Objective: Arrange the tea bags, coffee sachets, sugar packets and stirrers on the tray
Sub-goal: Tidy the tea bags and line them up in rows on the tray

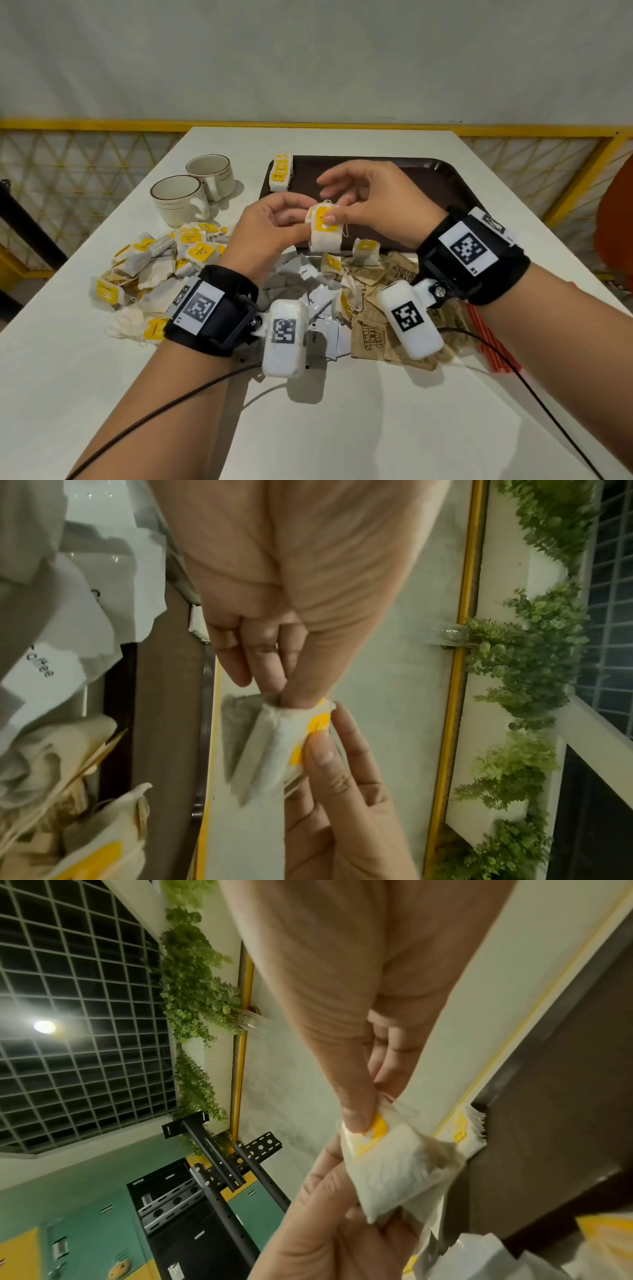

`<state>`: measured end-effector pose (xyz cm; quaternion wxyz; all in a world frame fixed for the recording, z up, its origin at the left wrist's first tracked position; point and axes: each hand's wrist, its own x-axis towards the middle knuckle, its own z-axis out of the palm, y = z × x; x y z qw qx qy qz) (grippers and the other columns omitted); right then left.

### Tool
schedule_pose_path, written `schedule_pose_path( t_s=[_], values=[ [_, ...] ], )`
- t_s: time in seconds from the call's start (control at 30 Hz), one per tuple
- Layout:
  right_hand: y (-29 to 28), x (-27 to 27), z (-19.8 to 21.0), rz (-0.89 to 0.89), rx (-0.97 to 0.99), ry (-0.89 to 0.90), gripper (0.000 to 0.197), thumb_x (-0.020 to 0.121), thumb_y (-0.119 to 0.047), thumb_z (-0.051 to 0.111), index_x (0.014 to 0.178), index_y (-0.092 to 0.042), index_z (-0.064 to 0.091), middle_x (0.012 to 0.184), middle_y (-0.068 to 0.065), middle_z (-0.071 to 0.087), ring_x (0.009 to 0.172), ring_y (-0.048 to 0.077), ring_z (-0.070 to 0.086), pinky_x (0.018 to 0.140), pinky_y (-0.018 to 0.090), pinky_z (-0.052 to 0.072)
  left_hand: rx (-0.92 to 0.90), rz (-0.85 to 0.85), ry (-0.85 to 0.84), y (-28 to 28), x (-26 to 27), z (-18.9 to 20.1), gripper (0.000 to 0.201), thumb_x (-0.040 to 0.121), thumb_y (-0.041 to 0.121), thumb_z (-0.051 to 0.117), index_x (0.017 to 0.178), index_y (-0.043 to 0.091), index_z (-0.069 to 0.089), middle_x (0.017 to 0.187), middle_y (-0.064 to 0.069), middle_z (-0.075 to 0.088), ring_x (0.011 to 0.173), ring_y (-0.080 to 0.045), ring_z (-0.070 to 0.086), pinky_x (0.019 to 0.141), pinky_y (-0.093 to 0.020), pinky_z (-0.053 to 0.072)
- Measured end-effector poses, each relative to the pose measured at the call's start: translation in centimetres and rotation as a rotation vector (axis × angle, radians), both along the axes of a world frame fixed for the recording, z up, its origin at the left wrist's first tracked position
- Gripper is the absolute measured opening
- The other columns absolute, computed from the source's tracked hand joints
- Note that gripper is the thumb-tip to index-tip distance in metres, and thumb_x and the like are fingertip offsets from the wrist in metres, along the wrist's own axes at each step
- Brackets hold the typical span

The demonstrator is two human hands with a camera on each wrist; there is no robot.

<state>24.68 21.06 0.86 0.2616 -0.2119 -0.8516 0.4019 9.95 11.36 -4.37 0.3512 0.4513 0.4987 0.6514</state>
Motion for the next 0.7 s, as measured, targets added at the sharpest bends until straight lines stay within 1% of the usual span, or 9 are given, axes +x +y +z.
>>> schedule_pose_path(
  t_s=[0.1, 0.17, 0.23, 0.3, 0.37, 0.47, 0.57, 0.67, 0.7],
  values=[
    [0.2, 0.0, -0.2, 0.000, -0.026, -0.006, 0.043, 0.073, -0.011, 0.080, 0.113, -0.013, 0.065, 0.086, 0.000, 0.071, 0.071, 0.006, 0.065, 0.075, 0.019, 0.055, -0.007, 0.017, -0.054, 0.0, -0.2, 0.0, 0.035, 0.066, 0.007, 0.073, 0.100, 0.003, 0.064, 0.079, -0.006, 0.073, 0.071, -0.016, 0.067, 0.062, -0.023, 0.052],
    [0.3, -0.1, -0.2, -0.009, -0.007, -0.017, 0.041, 0.074, -0.012, 0.079, 0.112, -0.013, 0.065, 0.080, -0.002, 0.070, 0.071, 0.005, 0.066, 0.074, 0.016, 0.053, -0.021, 0.032, -0.059, 0.1, -0.2, 0.0, 0.026, 0.073, 0.010, 0.071, 0.097, 0.005, 0.065, 0.077, -0.005, 0.072, 0.068, -0.015, 0.066, 0.062, -0.023, 0.052],
    [0.3, 0.0, -0.2, -0.009, -0.005, -0.023, 0.039, 0.075, -0.011, 0.079, 0.112, -0.012, 0.064, 0.078, -0.001, 0.070, 0.069, 0.005, 0.065, 0.073, 0.017, 0.053, -0.028, 0.029, -0.073, 0.1, -0.1, 0.1, 0.018, 0.080, 0.014, 0.067, 0.096, 0.006, 0.066, 0.077, -0.004, 0.072, 0.068, -0.013, 0.065, 0.063, -0.021, 0.052],
    [0.4, 0.1, -0.3, 0.000, -0.035, -0.034, 0.039, 0.076, -0.011, 0.078, 0.112, -0.012, 0.063, 0.080, 0.004, 0.071, 0.070, 0.009, 0.066, 0.075, 0.022, 0.055, -0.033, 0.013, -0.045, 0.1, 0.1, 0.1, 0.024, 0.073, 0.021, 0.070, 0.093, 0.008, 0.067, 0.081, -0.006, 0.072, 0.074, -0.015, 0.067, 0.066, -0.022, 0.053],
    [0.4, 0.3, -0.3, 0.010, -0.099, -0.040, 0.039, 0.076, -0.010, 0.078, 0.112, -0.014, 0.063, 0.083, 0.007, 0.072, 0.071, 0.012, 0.066, 0.074, 0.027, 0.056, -0.044, 0.020, 0.020, 0.0, 0.2, 0.0, 0.019, 0.072, 0.017, 0.074, 0.088, 0.009, 0.068, 0.080, -0.007, 0.072, 0.073, -0.015, 0.067, 0.067, -0.021, 0.054],
    [0.9, 1.1, -0.3, 0.017, -0.151, -0.088, 0.044, 0.077, -0.011, 0.076, 0.118, -0.017, 0.060, 0.086, 0.001, 0.073, 0.074, 0.006, 0.066, 0.071, 0.026, 0.055, -0.051, 0.080, 0.011, 0.3, -0.2, -0.4, 0.009, 0.079, 0.005, 0.070, 0.086, 0.009, 0.067, 0.078, -0.007, 0.071, 0.072, -0.020, 0.062, 0.066, -0.024, 0.052],
    [1.5, 2.6, -0.3, 0.127, -0.170, -0.274, 0.050, 0.077, -0.010, 0.076, 0.122, -0.021, 0.060, 0.100, -0.004, 0.073, 0.080, 0.002, 0.067, 0.076, 0.022, 0.054, -0.055, 0.139, -0.030, 0.5, -0.8, -0.6, 0.010, 0.081, 0.004, 0.069, 0.081, 0.013, 0.068, 0.078, -0.008, 0.069, 0.076, -0.025, 0.058, 0.068, -0.027, 0.050],
    [1.0, 3.2, -1.1, 0.260, 0.068, -0.580, 0.048, 0.076, -0.020, 0.078, 0.118, -0.038, 0.063, 0.106, -0.026, 0.064, 0.091, -0.003, 0.060, 0.081, 0.015, 0.049, -0.075, 0.155, -0.028, 0.6, -0.9, -0.7, 0.011, 0.082, 0.004, 0.067, 0.080, 0.014, 0.067, 0.078, -0.007, 0.069, 0.075, -0.022, 0.059, 0.067, -0.025, 0.050],
    [0.7, 3.2, -1.5, 0.283, 0.145, -0.630, 0.044, 0.076, -0.022, 0.078, 0.114, -0.040, 0.064, 0.106, -0.029, 0.061, 0.094, -0.004, 0.057, 0.079, 0.013, 0.046, -0.077, 0.155, -0.025, 0.6, -0.9, -0.8, 0.011, 0.083, 0.003, 0.067, 0.080, 0.014, 0.067, 0.078, -0.006, 0.069, 0.073, -0.021, 0.059, 0.066, -0.024, 0.050]
  ],
)
